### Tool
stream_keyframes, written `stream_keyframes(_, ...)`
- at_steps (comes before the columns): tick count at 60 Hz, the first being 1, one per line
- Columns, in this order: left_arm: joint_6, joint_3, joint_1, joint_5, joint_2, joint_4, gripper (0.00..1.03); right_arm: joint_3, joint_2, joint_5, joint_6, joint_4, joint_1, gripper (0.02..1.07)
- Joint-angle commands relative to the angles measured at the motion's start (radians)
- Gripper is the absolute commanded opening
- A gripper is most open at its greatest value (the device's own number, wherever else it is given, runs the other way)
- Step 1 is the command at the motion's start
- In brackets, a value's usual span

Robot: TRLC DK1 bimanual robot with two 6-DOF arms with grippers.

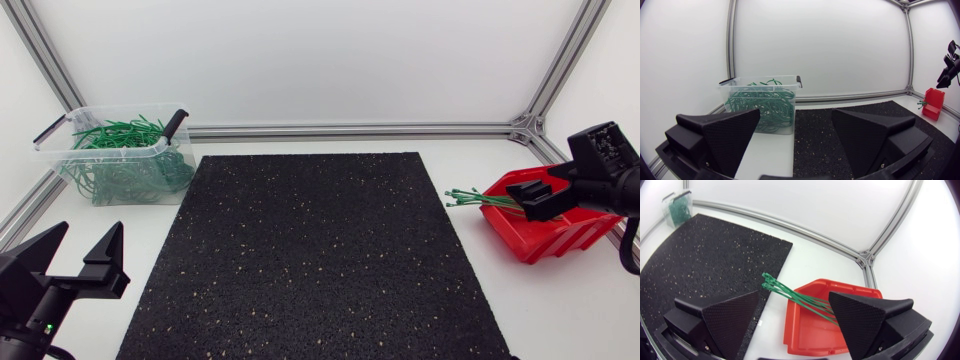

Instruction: Take a green cable tie from the red box, thread the tail through the head to close it, then place it in the transparent bin on the left.

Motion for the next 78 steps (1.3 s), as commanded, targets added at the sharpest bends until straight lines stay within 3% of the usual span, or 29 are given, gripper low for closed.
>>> stream_keyframes(1,-0.028,-0.039,-0.003,-0.009,0.001,-0.015,1.00,0.021,0.043,0.037,-0.107,-0.013,0.034,1.03)
stream_keyframes(9,-0.030,-0.039,0.001,-0.009,0.010,-0.017,1.00,0.005,0.100,0.049,-0.232,0.018,0.043,1.00)
stream_keyframes(27,-0.028,-0.039,0.001,-0.009,0.016,-0.015,1.00,-0.087,0.230,0.054,-0.427,0.276,0.065,0.99)
stream_keyframes(43,-0.028,-0.039,0.001,-0.009,0.016,-0.017,1.00,-0.139,0.319,0.052,-0.501,0.442,0.063,0.86)
stream_keyframes(59,-0.028,-0.039,0.001,-0.008,0.018,-0.019,1.00,-0.168,0.407,0.050,-0.525,0.604,0.063,0.58)
stream_keyframes(75,-0.028,-0.039,0.001,0.003,0.018,-0.025,1.00,-0.174,0.417,0.037,-0.532,0.653,0.065,0.29)
stream_keyframes(78,-0.028,-0.039,0.001,0.006,0.019,-0.026,1.00,-0.174,0.419,0.034,-0.536,0.655,0.067,0.29)
